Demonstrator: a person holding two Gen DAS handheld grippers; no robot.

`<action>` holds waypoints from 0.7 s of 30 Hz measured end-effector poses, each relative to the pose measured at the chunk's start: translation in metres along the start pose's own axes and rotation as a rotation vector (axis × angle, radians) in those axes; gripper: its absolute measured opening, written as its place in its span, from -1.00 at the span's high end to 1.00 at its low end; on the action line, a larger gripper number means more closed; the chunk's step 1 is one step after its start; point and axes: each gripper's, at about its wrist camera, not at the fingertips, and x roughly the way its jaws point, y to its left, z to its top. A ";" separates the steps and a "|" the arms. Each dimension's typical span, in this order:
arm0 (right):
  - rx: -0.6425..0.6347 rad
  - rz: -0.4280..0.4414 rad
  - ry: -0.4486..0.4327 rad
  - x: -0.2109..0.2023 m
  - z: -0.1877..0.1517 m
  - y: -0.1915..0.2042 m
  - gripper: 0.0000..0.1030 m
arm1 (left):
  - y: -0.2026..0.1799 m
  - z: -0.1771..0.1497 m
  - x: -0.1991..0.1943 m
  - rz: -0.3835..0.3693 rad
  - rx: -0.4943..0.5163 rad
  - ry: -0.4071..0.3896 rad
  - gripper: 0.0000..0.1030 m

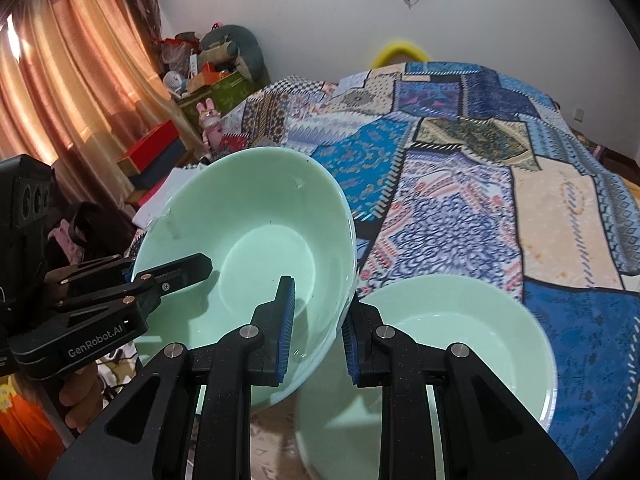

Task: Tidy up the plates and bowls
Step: 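Lower the mint green bowl into the white bowl and open both tools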

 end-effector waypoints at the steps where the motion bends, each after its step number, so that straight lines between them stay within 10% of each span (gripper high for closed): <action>1: -0.003 0.003 0.008 0.003 -0.001 0.003 0.61 | 0.003 -0.002 0.001 0.002 -0.005 0.004 0.62; 21: -0.023 0.036 0.087 0.035 -0.011 0.034 0.61 | 0.051 -0.029 0.009 0.027 -0.082 0.052 0.62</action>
